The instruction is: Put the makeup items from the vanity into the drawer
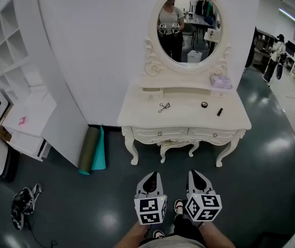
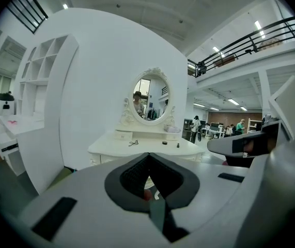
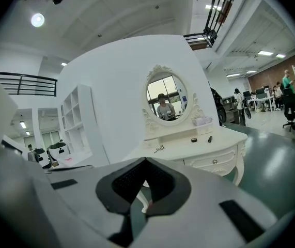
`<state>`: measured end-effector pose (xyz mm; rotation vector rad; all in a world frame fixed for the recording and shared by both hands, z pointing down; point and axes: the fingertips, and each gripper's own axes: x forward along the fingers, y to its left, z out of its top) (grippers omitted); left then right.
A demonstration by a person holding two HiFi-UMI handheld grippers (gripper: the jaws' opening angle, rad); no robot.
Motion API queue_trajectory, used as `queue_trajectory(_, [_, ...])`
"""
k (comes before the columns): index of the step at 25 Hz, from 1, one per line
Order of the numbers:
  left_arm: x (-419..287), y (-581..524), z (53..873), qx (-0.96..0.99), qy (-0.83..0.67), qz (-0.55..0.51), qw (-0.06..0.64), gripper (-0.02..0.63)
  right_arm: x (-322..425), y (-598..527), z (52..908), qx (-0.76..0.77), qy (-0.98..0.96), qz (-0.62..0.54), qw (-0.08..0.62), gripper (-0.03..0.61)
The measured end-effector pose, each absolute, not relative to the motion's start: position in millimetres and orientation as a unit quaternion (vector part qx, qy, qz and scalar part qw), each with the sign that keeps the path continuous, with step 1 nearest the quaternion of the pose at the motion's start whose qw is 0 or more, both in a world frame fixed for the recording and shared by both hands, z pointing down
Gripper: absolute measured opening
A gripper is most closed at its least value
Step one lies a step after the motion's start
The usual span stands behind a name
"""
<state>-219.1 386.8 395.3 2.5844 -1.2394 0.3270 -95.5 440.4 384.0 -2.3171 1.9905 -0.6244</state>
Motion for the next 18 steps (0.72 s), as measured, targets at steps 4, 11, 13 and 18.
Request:
queue_trajectory(4, [-197, 355, 394, 0.884, -0.435, 0.114, 0.127, 0.008, -73, 405, 379, -0.736, 0.648, -0.197, 0.013, 0.017])
queue_trajectory(11, [-146, 303, 395, 0.875, -0.451, 0.113, 0.133, 0.008, -19, 344, 373, -0.721, 0.666, -0.193, 0.006, 0.017])
queue_trajectory(13, [-130, 289, 396, 0.874, -0.453, 0.115, 0.134, 0.008, -2, 330, 371, -0.719, 0.668, -0.19, 0.007, 0.017])
queue_trajectory(18, [-89, 256, 398, 0.871, -0.459, 0.116, 0.131, 0.008, 40, 298, 378, -0.713, 0.673, -0.197, 0.006, 0.017])
